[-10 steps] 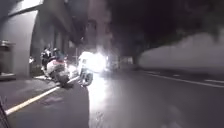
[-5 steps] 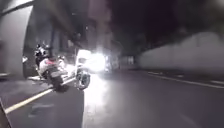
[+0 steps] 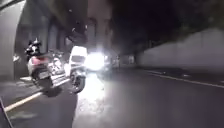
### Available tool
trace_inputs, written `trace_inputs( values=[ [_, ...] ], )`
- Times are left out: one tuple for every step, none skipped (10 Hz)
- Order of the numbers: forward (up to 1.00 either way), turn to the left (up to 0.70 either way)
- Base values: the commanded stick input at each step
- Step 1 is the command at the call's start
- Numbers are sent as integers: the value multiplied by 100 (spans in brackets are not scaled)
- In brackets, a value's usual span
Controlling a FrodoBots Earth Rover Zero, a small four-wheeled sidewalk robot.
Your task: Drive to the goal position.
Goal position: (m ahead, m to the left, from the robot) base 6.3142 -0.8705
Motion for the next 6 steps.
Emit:
trace_inputs(
  values=[
    [70, 0],
    [70, 0],
    [70, 0],
    [70, 0],
    [70, 0],
    [70, 0]
  ],
)
